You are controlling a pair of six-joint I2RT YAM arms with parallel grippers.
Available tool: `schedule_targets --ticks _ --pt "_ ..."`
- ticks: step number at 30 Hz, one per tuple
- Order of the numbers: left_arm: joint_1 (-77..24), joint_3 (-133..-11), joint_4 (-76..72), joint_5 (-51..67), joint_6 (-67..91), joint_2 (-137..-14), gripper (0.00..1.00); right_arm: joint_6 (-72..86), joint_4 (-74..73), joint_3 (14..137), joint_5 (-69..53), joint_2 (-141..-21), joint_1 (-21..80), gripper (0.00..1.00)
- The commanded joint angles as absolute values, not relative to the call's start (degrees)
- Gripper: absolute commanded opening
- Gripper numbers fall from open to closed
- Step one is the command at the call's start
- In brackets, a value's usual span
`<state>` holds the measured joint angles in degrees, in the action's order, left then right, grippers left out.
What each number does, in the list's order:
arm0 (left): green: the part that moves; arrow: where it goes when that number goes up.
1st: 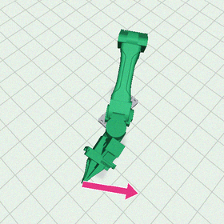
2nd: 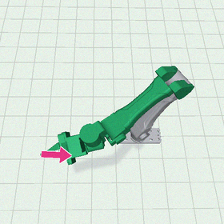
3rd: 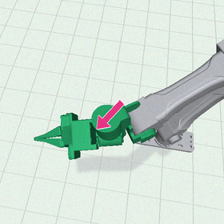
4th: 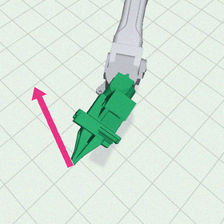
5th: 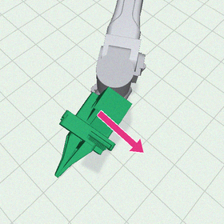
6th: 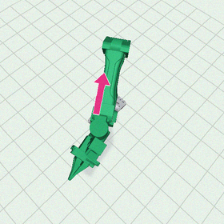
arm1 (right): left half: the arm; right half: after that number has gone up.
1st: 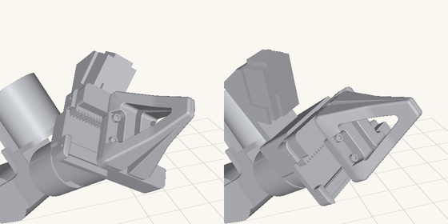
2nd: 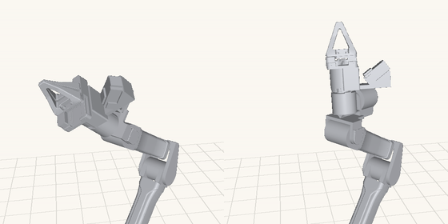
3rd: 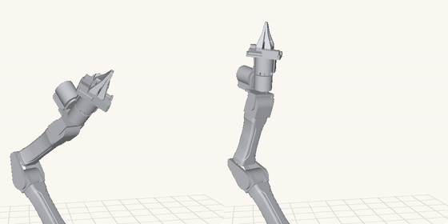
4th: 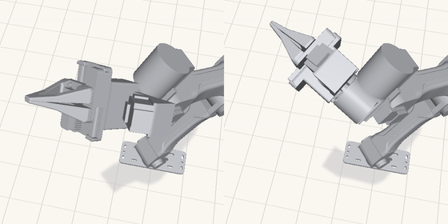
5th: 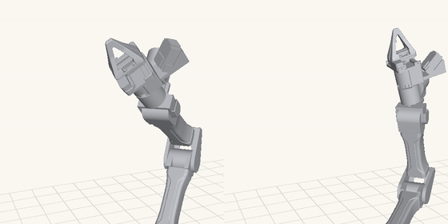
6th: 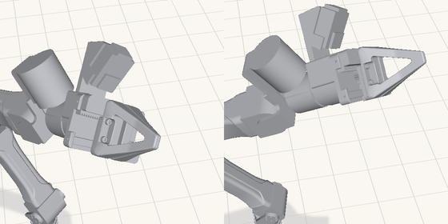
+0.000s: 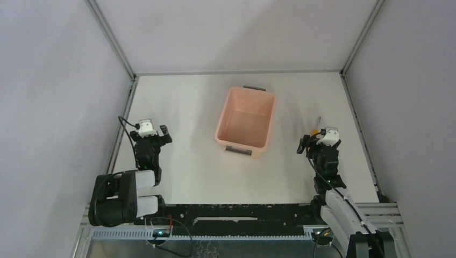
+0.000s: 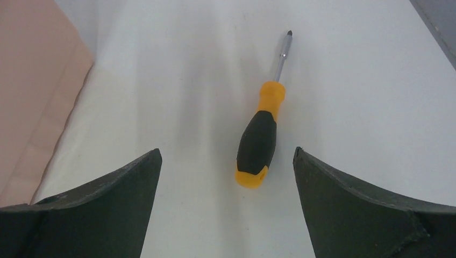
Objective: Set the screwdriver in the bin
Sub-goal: Pick up the screwdriver from the center of the board.
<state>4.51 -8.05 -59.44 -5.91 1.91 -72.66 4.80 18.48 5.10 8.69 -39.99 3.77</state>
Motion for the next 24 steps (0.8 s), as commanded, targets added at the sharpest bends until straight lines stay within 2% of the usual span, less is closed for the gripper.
schedule_targets --ticks 1,6,9,13,15,18,24 --pt "4.19 -10.59 -61.44 -6.5 0.97 -71.96 1.0 5.19 19.51 9.01 9.91 -40.78 3.78 1.0" --pt "4.22 -10.59 -61.44 -6.5 0.97 -72.0 1.0 6.43 8.14 19.97 12.35 -41.51 3.78 1.0" --pt "4.19 -10.6 -61.44 -6.48 0.97 -71.98 1.0 9.75 -6.96 30.95 15.38 -45.14 3.78 1.0" --pt "4.19 -10.6 -61.44 -6.5 0.97 -71.99 1.0 17.24 -32.36 50.63 19.44 -57.66 3.52 1.0" --pt "4.28 -10.61 -61.44 -6.49 0.97 -72.05 1.0 18.1 -40.45 59.25 18.16 -63.76 3.52 1.0" --pt "4.17 -10.58 -61.44 -6.46 0.97 -72.0 1.0 18.44 -43.29 63.34 15.55 -69.83 3.6 1.0" --pt "4.13 -10.59 -61.44 -6.49 0.97 -72.05 1.0 20.07 -41.09 63.09 14.73 -75.41 3.52 1.0"
